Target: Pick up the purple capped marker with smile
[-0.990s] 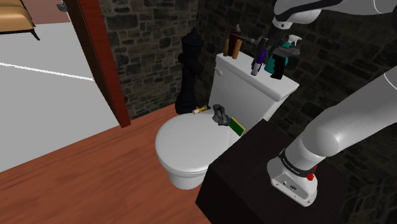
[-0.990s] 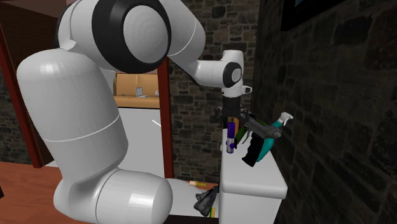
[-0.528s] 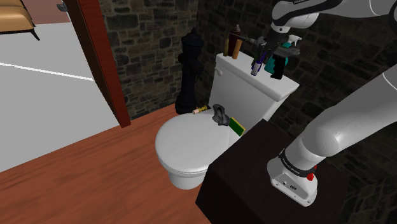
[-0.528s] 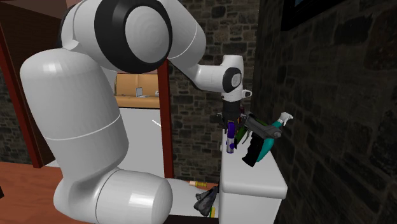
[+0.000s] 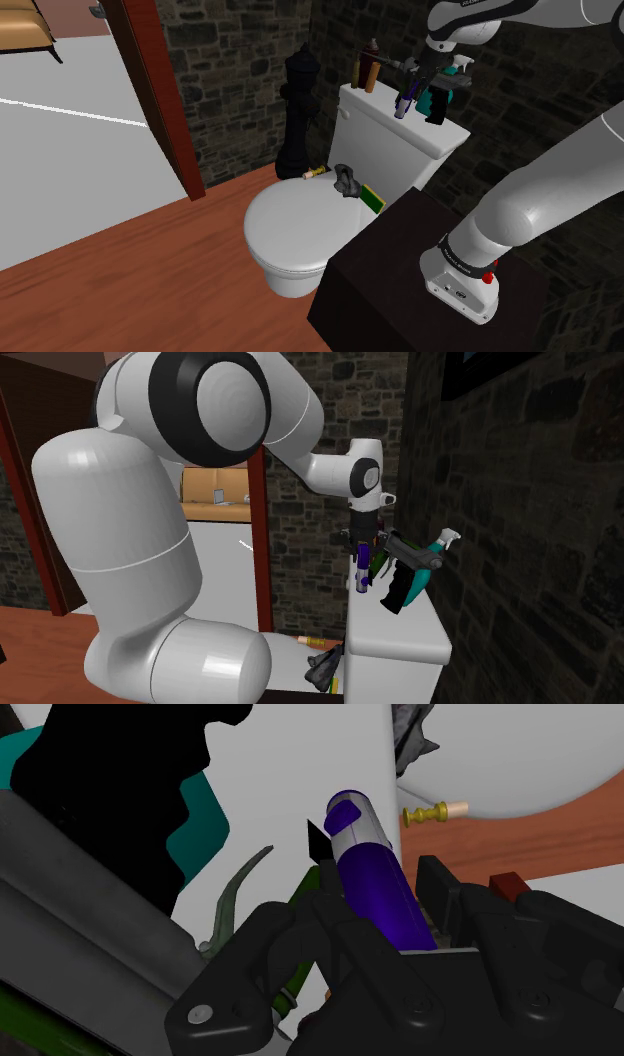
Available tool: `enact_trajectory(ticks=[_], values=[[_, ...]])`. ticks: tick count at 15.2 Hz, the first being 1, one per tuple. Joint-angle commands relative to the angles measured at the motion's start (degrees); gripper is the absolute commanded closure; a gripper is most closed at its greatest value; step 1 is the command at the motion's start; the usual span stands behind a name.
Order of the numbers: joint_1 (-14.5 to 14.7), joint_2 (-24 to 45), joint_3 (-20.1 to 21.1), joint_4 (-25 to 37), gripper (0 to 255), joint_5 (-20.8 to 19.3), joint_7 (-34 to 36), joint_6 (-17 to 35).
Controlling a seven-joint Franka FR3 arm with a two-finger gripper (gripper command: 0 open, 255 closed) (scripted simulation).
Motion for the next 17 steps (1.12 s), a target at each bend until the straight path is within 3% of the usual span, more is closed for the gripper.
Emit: enact_trajectory(ticks=[1,17], values=[[-0.01,-0.27,0.1,0.45,255,-0.14,0.13,-0.79],[0.16,-2.28,1.11,9.57,255,-0.75,0.96,-11.75]])
